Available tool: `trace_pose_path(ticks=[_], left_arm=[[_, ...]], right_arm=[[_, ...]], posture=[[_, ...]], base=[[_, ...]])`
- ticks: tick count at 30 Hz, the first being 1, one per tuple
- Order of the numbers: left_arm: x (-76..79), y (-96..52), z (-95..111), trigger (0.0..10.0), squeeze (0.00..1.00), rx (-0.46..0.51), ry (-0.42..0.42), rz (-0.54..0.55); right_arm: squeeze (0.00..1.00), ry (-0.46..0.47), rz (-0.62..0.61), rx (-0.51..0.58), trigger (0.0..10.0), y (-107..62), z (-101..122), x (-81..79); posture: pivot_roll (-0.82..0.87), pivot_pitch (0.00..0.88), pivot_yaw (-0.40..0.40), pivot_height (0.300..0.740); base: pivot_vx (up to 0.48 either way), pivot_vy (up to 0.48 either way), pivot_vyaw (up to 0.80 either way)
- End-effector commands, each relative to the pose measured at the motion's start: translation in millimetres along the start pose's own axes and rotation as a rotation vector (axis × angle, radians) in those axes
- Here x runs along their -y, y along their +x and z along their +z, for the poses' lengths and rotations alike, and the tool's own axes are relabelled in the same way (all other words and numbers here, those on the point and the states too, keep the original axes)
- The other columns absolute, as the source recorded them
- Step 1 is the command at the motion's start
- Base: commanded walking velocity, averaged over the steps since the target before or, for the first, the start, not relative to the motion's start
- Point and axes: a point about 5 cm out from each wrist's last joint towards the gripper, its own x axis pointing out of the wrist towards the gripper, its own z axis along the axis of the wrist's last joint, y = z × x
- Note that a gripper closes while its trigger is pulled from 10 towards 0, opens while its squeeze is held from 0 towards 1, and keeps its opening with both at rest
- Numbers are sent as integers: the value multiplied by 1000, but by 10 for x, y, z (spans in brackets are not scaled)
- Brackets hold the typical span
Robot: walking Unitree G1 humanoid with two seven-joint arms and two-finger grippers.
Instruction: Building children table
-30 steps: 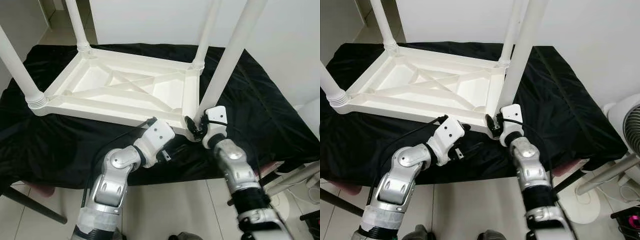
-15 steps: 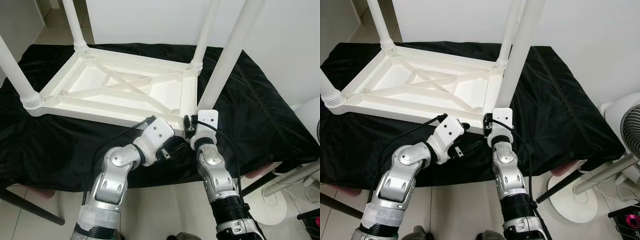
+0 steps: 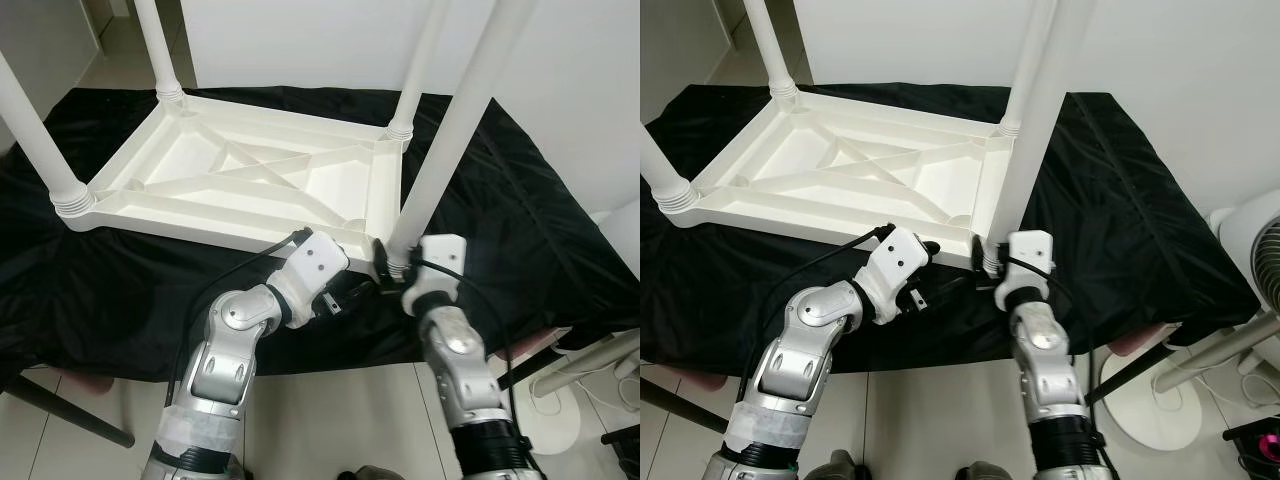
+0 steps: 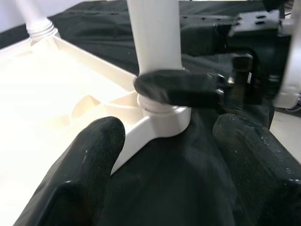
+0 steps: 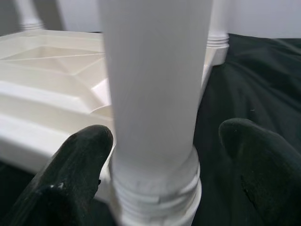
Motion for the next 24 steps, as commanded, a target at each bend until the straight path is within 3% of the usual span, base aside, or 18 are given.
trace_pose_path(ticks=[1, 5, 12, 21, 22, 23, 24], left_arm=[[-77, 13, -47, 10000, 0, -14, -2, 195], [-73, 19, -50, 10000, 0, -14, -1, 184], [-104, 40, -34, 10000, 0, -12, 7, 169], [-124, 62, -16, 10000, 0, -6, 12, 169], [-124, 69, -8, 10000, 0, -3, 13, 168], [-124, 69, -8, 10000, 0, -3, 13, 168], [-128, 76, 1, 10000, 0, -1, 14, 168]], right_arm=[[0, 9, 58, -2, 10000, -34, -52, 36], [0, -18, 157, 11, 10000, -35, -43, 116], [0, -107, 298, -2, 10000, 103, 11, 258], [0, -187, 423, -47, 10000, 280, -7, 215], [0, -191, 454, -59, 8510, 307, -33, 187], [0, -191, 454, -59, 8510, 307, -33, 187], [0, -201, 478, -69, 588, 324, -57, 164]], posture=[[-91, 0, -14, 740], [-101, 0, -2, 740], [-101, 0, 11, 740], [-103, 0, 24, 740], [-102, 0, 26, 740], [-102, 0, 26, 740], [-98, 0, 25, 740]], base=[[0, 0, 0], [0, 0, 0], [0, 0, 0], [0, 0, 0], [0, 0, 0], [0, 0, 0], [0, 0, 0]])
